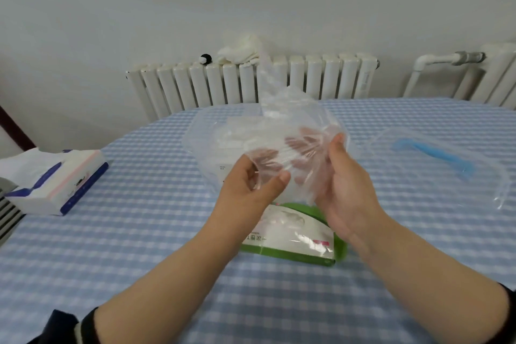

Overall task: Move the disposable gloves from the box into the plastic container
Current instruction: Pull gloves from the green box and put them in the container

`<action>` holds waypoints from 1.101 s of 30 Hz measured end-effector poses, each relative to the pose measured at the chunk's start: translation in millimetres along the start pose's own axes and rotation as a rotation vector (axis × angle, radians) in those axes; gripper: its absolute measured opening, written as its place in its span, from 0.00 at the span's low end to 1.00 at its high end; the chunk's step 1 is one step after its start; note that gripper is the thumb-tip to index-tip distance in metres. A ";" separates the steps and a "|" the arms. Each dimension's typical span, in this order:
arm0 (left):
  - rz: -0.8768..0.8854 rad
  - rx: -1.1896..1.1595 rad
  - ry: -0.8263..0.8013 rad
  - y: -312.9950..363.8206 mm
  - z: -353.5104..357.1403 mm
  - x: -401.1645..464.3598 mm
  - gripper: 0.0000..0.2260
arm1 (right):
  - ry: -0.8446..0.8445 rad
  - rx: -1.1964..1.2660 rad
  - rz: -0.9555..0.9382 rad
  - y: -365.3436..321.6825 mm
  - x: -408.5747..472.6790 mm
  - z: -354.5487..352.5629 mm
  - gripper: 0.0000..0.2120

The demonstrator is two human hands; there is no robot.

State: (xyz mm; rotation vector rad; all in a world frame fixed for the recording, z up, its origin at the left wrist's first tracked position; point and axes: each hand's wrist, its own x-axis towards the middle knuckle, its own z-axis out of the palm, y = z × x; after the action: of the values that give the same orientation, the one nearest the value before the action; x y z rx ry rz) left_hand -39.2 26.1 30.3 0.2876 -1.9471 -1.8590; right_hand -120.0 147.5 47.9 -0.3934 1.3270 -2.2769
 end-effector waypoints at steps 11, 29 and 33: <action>0.088 -0.194 0.289 28.0 9.3 42.4 0.08 | 0.145 0.092 -0.133 6.6 -0.9 0.3 0.12; -0.246 1.405 -0.102 46.1 -56.5 157.0 0.21 | 0.320 0.226 0.051 -2.6 9.5 -8.8 0.19; -0.163 1.633 -0.062 41.0 -54.4 151.9 0.25 | 0.298 0.201 0.071 -0.7 9.5 -8.7 0.19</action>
State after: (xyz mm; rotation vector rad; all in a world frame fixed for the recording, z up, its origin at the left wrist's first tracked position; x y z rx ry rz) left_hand -143.9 -85.5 96.1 0.8148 -3.0250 0.1114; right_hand -132.3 149.2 44.3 0.0625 1.2079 -2.4477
